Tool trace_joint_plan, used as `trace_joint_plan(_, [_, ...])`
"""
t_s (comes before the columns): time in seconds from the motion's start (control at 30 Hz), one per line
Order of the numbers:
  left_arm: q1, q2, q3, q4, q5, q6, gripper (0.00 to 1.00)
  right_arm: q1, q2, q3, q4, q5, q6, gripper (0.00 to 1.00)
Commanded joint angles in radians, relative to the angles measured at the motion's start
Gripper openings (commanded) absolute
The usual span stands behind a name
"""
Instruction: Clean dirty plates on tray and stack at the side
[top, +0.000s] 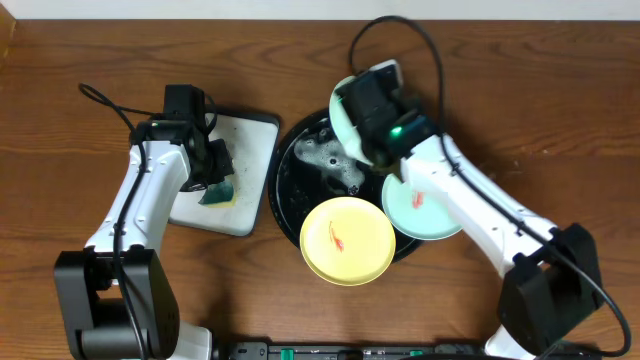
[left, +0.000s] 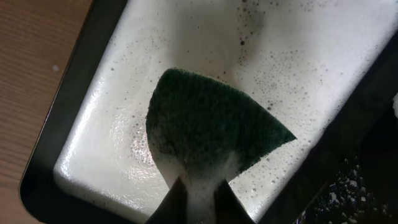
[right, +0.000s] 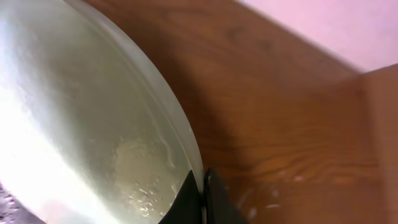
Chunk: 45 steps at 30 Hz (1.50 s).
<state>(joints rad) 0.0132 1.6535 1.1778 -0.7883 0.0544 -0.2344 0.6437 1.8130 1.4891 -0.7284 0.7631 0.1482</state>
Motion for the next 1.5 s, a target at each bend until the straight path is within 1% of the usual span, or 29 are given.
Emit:
trace_joint_plan(0.0, [0.005, -0.001, 0.002, -0.003, 0.006, 0.016, 0.08, 0.057, -0.036, 0.003, 0.003, 0.206, -0.024, 0.01])
trace_joint_plan(0.17, [0.005, -0.001, 0.002, -0.003, 0.006, 0.016, 0.08, 0.111, -0.076, 0.003, 0.003, 0.251, -0.031, 0.01])
trace_joint_plan(0.33, [0.005, -0.001, 0.002, -0.003, 0.006, 0.016, 0.08, 0.134, -0.124, 0.003, 0.003, 0.286, -0.034, 0.01])
trace_joint_plan(0.6, [0.005, -0.001, 0.002, -0.003, 0.006, 0.016, 0.08, 0.172, -0.158, 0.003, 0.007, 0.294, -0.156, 0.01])
trace_joint_plan(0.83, [0.005, -0.001, 0.002, -0.006, 0.006, 0.016, 0.08, 0.203, -0.158, 0.003, 0.007, 0.367, -0.192, 0.01])
trace_joint_plan(1.47, [0.005, -0.001, 0.002, -0.014, 0.006, 0.016, 0.08, 0.214, -0.158, 0.003, 0.008, 0.374, -0.191, 0.01])
